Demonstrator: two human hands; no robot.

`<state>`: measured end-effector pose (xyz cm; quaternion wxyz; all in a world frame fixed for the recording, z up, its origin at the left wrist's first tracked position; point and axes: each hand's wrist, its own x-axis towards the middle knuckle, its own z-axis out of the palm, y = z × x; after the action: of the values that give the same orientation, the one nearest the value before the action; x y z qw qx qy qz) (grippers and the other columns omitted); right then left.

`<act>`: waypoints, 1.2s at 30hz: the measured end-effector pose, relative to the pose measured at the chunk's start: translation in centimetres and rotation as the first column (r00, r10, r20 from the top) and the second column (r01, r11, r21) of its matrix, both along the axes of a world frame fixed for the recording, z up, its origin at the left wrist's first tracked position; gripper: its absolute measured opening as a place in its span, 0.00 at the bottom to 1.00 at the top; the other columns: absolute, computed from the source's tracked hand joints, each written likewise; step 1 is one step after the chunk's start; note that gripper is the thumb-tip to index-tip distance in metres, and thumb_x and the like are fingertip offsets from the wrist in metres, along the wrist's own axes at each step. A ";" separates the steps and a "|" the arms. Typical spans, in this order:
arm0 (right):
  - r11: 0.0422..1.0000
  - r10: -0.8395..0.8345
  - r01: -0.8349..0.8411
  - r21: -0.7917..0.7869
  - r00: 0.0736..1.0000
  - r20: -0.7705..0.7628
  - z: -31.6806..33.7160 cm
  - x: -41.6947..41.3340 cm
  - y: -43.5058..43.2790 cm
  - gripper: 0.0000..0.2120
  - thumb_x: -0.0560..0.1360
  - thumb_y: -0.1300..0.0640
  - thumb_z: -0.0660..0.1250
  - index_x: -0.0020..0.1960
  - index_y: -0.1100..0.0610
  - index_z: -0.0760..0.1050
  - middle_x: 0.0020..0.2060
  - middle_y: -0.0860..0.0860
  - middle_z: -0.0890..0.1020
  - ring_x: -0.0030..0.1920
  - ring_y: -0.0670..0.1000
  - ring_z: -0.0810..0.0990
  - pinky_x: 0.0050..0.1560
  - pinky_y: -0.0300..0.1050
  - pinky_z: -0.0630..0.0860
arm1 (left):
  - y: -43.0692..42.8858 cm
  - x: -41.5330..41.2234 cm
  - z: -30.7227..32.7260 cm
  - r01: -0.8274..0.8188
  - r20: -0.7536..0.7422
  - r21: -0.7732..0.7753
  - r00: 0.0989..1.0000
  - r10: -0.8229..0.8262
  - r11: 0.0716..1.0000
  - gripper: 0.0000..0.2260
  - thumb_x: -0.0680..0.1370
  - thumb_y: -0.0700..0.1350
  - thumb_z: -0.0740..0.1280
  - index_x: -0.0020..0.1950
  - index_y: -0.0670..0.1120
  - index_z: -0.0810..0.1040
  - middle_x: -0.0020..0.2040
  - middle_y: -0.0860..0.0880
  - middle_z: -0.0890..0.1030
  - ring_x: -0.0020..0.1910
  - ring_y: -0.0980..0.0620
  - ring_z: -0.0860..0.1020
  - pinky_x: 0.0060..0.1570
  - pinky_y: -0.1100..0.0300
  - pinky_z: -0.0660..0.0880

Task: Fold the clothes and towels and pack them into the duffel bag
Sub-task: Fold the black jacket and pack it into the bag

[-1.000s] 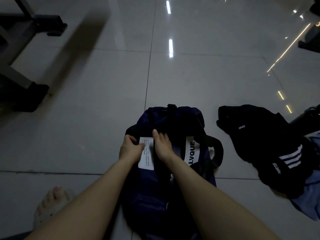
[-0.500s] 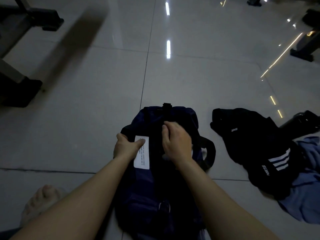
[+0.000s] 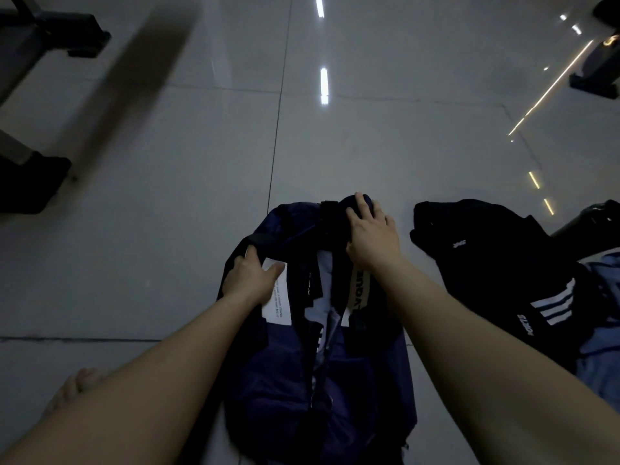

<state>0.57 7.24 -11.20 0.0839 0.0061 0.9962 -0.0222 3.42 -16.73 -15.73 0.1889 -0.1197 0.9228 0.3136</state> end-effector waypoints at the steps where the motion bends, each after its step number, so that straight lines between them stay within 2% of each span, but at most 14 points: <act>1: 1.000 -0.001 0.001 0.008 1.000 0.007 -0.1 -0.5 0.1 0.34 0.77 0.56 0.64 0.80 0.55 0.56 0.82 0.53 0.44 0.81 0.62 0.48 0.75 0.61 0.59 | 0.1 -0.4 0.0 -0.007 -0.005 0.001 1.000 0.007 1.000 0.36 0.79 0.62 0.65 0.80 0.47 0.57 0.72 0.39 0.69 0.64 0.38 0.75 0.59 0.48 0.75; 4: 1.000 -0.007 0.007 -0.011 1.000 0.029 -0.4 -1.4 0.5 0.36 0.75 0.59 0.67 0.79 0.56 0.56 0.82 0.54 0.44 0.81 0.62 0.48 0.75 0.59 0.61 | 0.7 -1.4 0.1 -0.041 -0.056 0.018 0.998 0.042 0.999 0.31 0.79 0.60 0.66 0.77 0.47 0.62 0.68 0.39 0.72 0.61 0.38 0.76 0.55 0.48 0.75; 6: 0.995 -0.018 0.020 -0.097 1.000 0.022 -0.3 -1.6 0.7 0.36 0.74 0.61 0.68 0.78 0.56 0.59 0.82 0.54 0.44 0.81 0.62 0.49 0.74 0.58 0.63 | 1.6 -1.9 0.4 -0.070 -0.092 0.020 0.993 0.072 0.997 0.30 0.78 0.61 0.67 0.74 0.46 0.65 0.67 0.38 0.72 0.61 0.38 0.75 0.55 0.48 0.75; 9: 0.975 -0.023 0.014 -0.224 0.999 -0.034 -0.2 -1.0 0.5 0.38 0.72 0.64 0.69 0.79 0.53 0.59 0.82 0.53 0.45 0.80 0.62 0.50 0.74 0.57 0.65 | 3.5 -2.1 1.2 -0.062 -0.039 -0.078 0.998 0.059 0.995 0.47 0.71 0.71 0.69 0.79 0.44 0.58 0.75 0.38 0.64 0.72 0.36 0.66 0.67 0.40 0.70; 11: 0.964 -0.050 0.021 -0.265 0.993 -0.106 0.1 -0.1 0.2 0.42 0.71 0.64 0.69 0.80 0.52 0.55 0.82 0.53 0.46 0.79 0.61 0.53 0.74 0.57 0.65 | 5.0 -1.9 1.9 -0.016 0.024 -0.182 1.000 0.021 0.983 0.57 0.65 0.75 0.70 0.80 0.42 0.53 0.78 0.38 0.58 0.76 0.36 0.60 0.70 0.36 0.65; 13: 0.957 -0.133 0.089 -0.275 0.981 -0.144 0.4 1.5 -0.1 0.47 0.71 0.58 0.71 0.82 0.52 0.47 0.82 0.54 0.47 0.78 0.61 0.56 0.74 0.58 0.65 | 6.0 -1.7 2.1 0.023 0.069 -0.261 0.998 -0.006 0.965 0.61 0.62 0.76 0.72 0.81 0.42 0.51 0.80 0.37 0.55 0.77 0.35 0.57 0.70 0.33 0.62; 16: 0.914 -0.322 0.315 -0.255 0.947 0.012 0.6 4.6 0.3 0.51 0.71 0.44 0.73 0.81 0.54 0.43 0.80 0.58 0.53 0.75 0.62 0.62 0.70 0.63 0.66 | 6.3 -1.3 1.4 0.089 0.119 -0.363 0.992 -0.049 0.927 0.62 0.62 0.74 0.74 0.82 0.41 0.51 0.80 0.36 0.52 0.78 0.33 0.55 0.70 0.29 0.61; 20: 0.887 -0.420 0.448 -0.109 0.883 0.210 -0.4 8.4 2.3 0.31 0.73 0.39 0.67 0.66 0.56 0.65 0.61 0.56 0.75 0.58 0.61 0.78 0.55 0.55 0.75 | 6.0 -0.8 0.8 0.114 0.103 -0.409 0.992 -0.078 0.905 0.56 0.63 0.71 0.75 0.80 0.42 0.57 0.79 0.36 0.54 0.76 0.33 0.58 0.70 0.31 0.63; 23: 0.828 -0.431 0.510 -0.231 0.844 0.319 0.1 9.4 4.2 0.16 0.75 0.46 0.66 0.55 0.57 0.74 0.50 0.55 0.81 0.47 0.59 0.80 0.47 0.49 0.78 | 5.9 -0.9 1.4 0.157 0.105 -0.452 0.987 -0.123 0.878 0.54 0.65 0.69 0.75 0.79 0.42 0.57 0.78 0.36 0.58 0.74 0.34 0.62 0.69 0.32 0.63; 27: 0.733 -0.428 0.525 -0.433 0.851 0.305 1.5 8.4 5.3 0.06 0.74 0.55 0.68 0.44 0.56 0.73 0.42 0.55 0.80 0.44 0.59 0.81 0.43 0.49 0.77 | 4.8 -1.5 2.4 0.160 0.086 -0.488 0.987 -0.135 0.858 0.52 0.65 0.68 0.76 0.78 0.43 0.59 0.75 0.38 0.62 0.72 0.35 0.65 0.67 0.34 0.65; 30: 0.696 -0.445 0.489 -0.526 0.868 0.218 2.2 7.3 5.9 0.05 0.72 0.60 0.67 0.40 0.54 0.71 0.38 0.54 0.79 0.43 0.59 0.81 0.40 0.47 0.75 | 4.1 -1.6 2.3 0.115 0.075 -0.429 0.993 -0.091 0.896 0.53 0.63 0.68 0.78 0.78 0.43 0.60 0.75 0.39 0.62 0.73 0.36 0.64 0.68 0.36 0.66; 32: 0.676 -0.447 0.467 -0.570 0.875 0.187 2.2 6.9 6.1 0.03 0.72 0.60 0.67 0.42 0.55 0.73 0.38 0.54 0.80 0.42 0.59 0.82 0.39 0.48 0.75 | 4.4 -1.3 2.0 0.084 0.065 -0.363 0.996 -0.065 0.928 0.56 0.62 0.71 0.76 0.79 0.42 0.58 0.76 0.38 0.61 0.74 0.36 0.62 0.68 0.36 0.66; 34: 0.664 -0.421 0.453 -0.595 0.884 0.204 1.9 6.8 5.8 0.03 0.73 0.60 0.68 0.46 0.57 0.77 0.40 0.54 0.82 0.43 0.56 0.82 0.43 0.50 0.78 | 5.3 -0.9 1.6 0.041 0.052 -0.300 0.998 -0.027 0.953 0.60 0.61 0.76 0.72 0.80 0.40 0.55 0.78 0.36 0.58 0.76 0.35 0.59 0.70 0.34 0.63; 36: 0.592 -0.381 0.451 -0.669 0.887 0.260 1.4 6.5 5.2 0.06 0.71 0.60 0.69 0.47 0.59 0.78 0.40 0.55 0.84 0.43 0.56 0.84 0.48 0.56 0.82 | 6.6 -0.6 1.4 -0.008 0.040 -0.289 0.999 0.021 0.957 0.63 0.60 0.81 0.67 0.80 0.40 0.55 0.78 0.35 0.58 0.77 0.34 0.56 0.73 0.32 0.57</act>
<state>7.07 12.39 -9.76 0.1165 0.2066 0.8738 -0.4246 2.77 -10.15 -14.36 0.1866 -0.1594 0.9537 0.1741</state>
